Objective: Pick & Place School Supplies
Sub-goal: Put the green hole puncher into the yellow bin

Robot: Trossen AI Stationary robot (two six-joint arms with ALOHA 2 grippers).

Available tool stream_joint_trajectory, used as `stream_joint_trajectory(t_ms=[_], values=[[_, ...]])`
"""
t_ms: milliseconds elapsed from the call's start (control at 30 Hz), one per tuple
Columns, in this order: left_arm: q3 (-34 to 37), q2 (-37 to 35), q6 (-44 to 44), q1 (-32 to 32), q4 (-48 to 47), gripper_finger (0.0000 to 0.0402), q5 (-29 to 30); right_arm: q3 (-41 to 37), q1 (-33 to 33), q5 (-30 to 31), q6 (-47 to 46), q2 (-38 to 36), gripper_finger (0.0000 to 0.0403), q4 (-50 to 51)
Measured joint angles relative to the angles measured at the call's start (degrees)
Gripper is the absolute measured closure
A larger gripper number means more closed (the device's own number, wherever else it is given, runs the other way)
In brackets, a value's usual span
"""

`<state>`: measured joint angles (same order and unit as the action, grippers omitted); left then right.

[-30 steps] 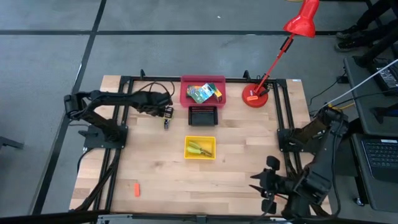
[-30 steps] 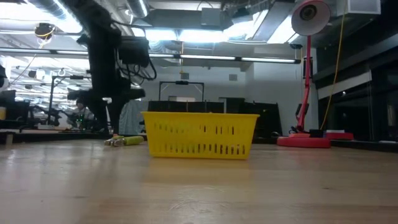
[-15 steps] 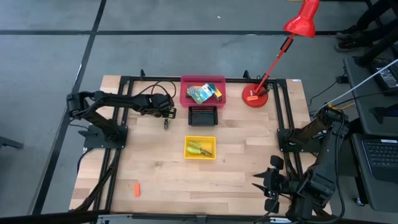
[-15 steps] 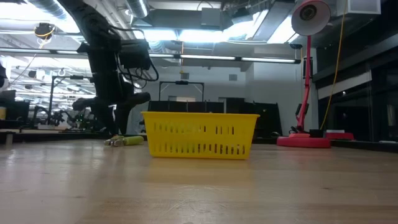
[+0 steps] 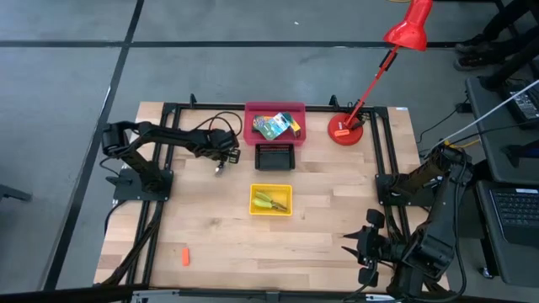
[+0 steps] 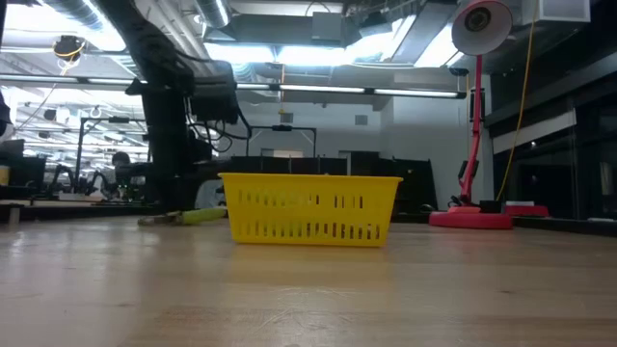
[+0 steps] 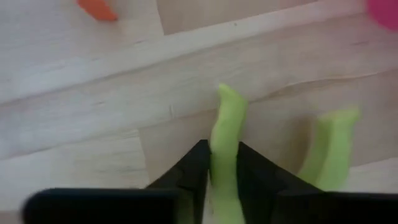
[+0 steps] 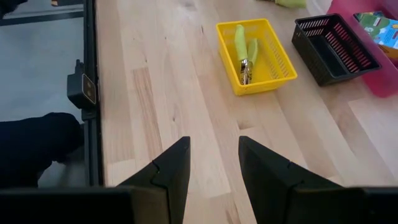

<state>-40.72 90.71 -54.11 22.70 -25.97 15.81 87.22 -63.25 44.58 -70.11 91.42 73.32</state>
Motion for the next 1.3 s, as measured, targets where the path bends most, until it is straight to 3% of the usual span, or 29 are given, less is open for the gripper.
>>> stream_joint_trajectory(t_ms=[67, 267, 467, 600, 700, 833, 1100, 1300], values=[[0.06, -1.03, 0.95, -0.3, 0.1, 0.0363, 0.52, 0.0, -0.21, 0.0, -0.26, 0.0, 0.0263, 0.0], [0.25, -6.83, 8.68, -4.45, 1.47, 0.0363, 0.47, 0.0, -2.04, 0.27, -3.24, 0.0, 0.0263, 0.03], [0.1, -13.92, 18.64, -16.5, 9.07, 0.0363, -1.26, 0.0, -4.26, 3.72, -7.73, 0.0, 0.0263, 2.5], [-2.66, -14.45, 23.48, -25.29, 9.88, 0.0363, -0.27, 0.0, -4.52, 5.01, -10.18, 0.0, 0.0263, 3.95], [-6.68, -11.87, 26.76, -31.03, 9.92, 0.0363, 2.21, 0.0, -4.51, 5.75, -10.42, 0.0, 0.0263, 4.51], [-14.65, -5.23, 28.8, -32.7, 7.92, 0.0363, 5.49, 0.0, -4.33, 6.47, -10.13, 0.0, 0.0263, 5.06], [-38.82, 14.2, 35.59, -32.29, -7.68, 0.0363, 3.87, 0.0, -4.37, 6.4, -9.55, 0.0, 0.0263, 6.36], [-51.36, 22.49, 39.1, -31.5, -19.34, 0.0363, 0.25, 0.0, -4.91, 6.0, -9.55, 0.0, 0.0264, 7.15]])
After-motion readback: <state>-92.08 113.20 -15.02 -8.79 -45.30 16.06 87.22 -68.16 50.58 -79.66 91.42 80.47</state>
